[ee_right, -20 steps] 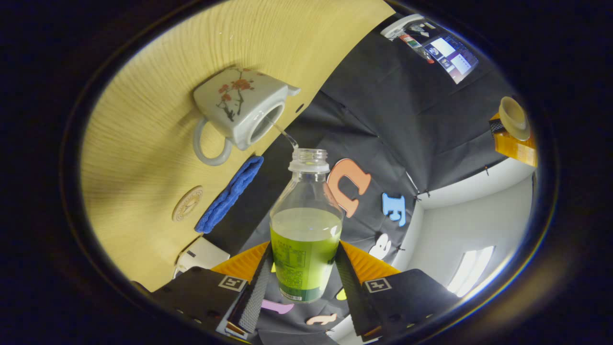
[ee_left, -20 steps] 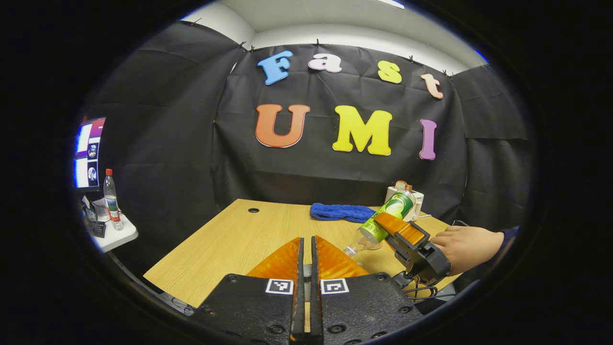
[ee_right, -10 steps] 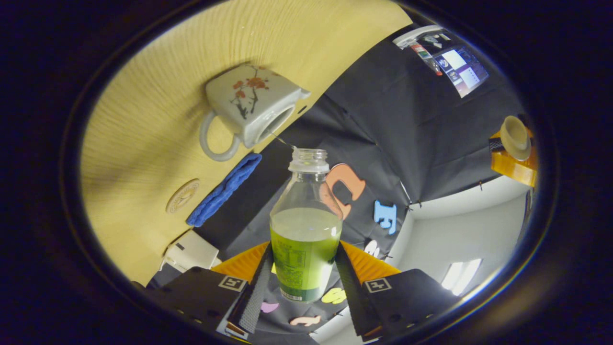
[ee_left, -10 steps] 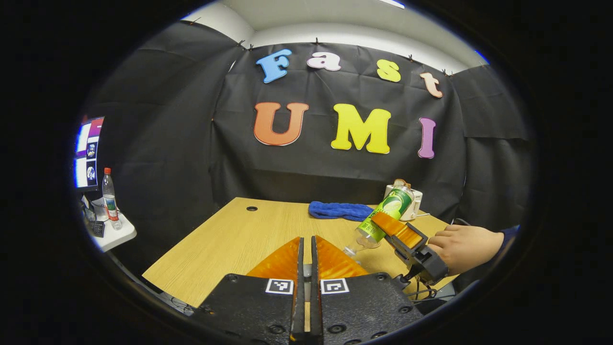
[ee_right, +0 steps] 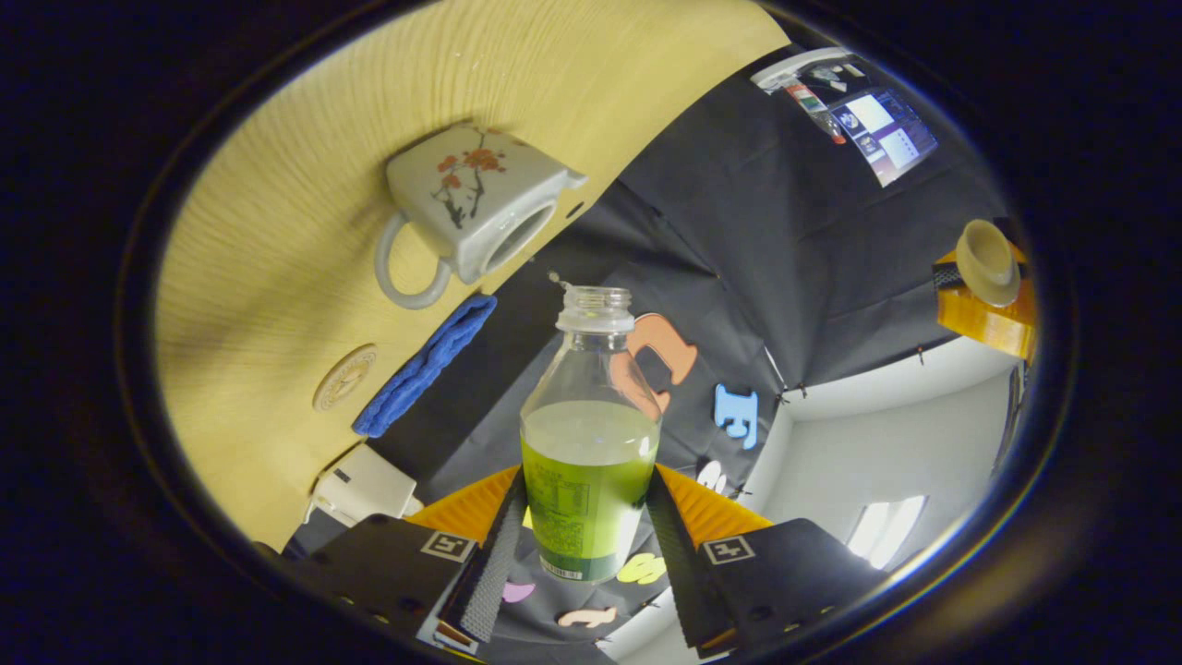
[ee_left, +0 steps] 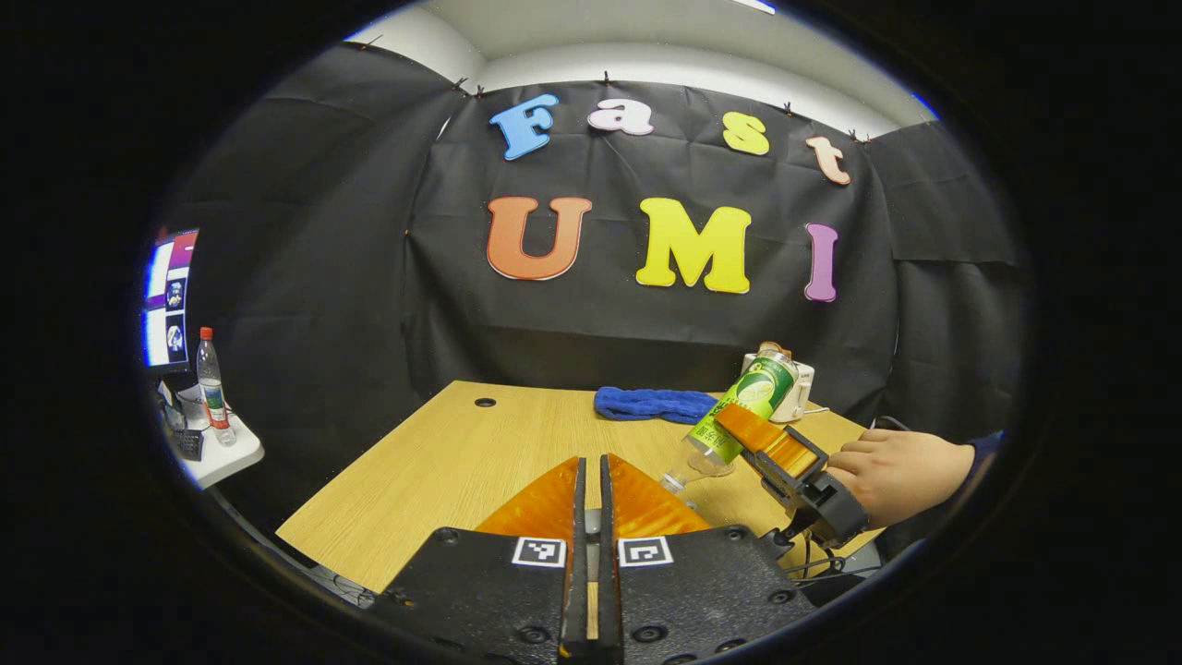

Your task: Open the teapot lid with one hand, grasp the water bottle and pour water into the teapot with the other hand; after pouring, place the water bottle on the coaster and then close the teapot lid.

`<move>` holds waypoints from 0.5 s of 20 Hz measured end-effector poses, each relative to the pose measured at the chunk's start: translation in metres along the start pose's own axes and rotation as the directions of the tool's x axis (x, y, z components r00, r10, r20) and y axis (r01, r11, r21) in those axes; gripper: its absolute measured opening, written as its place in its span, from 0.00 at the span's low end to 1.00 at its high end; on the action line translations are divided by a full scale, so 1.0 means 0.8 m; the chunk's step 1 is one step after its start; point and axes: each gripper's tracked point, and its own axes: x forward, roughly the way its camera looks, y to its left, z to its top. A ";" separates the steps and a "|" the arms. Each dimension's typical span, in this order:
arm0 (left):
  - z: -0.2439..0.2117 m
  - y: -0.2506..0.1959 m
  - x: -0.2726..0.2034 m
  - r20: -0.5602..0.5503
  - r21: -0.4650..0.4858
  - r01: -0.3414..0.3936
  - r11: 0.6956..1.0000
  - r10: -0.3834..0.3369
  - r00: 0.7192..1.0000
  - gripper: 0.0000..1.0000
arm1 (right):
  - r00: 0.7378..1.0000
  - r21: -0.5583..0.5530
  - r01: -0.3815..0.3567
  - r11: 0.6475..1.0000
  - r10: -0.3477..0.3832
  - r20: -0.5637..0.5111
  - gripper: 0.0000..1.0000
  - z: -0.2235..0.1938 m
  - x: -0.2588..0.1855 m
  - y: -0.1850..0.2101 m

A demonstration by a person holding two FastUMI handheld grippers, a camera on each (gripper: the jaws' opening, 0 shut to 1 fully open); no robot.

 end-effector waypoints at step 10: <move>-0.007 0.030 0.016 -0.004 -0.053 -0.087 0.995 0.087 0.996 0.07 | 0.981 0.708 -0.133 0.693 0.194 -0.006 0.77 -0.019 0.002 0.066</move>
